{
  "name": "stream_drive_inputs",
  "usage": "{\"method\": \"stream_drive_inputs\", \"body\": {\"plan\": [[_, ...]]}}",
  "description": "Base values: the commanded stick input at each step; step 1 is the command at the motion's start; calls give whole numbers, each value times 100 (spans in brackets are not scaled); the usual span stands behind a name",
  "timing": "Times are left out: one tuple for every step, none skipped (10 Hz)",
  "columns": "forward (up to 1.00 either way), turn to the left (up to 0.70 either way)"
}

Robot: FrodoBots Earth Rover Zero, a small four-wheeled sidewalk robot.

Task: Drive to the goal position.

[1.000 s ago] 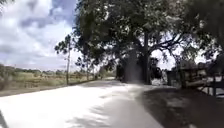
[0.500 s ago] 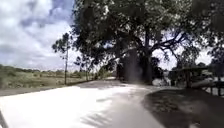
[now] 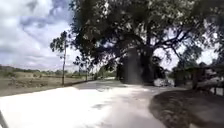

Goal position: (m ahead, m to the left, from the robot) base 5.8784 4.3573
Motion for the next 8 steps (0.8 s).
{"method": "stream_drive_inputs", "body": {"plan": [[69, 1], [69, 4], [69, 11], [69, 14], [69, 11], [69, 1], [69, 1], [69, 1]]}}
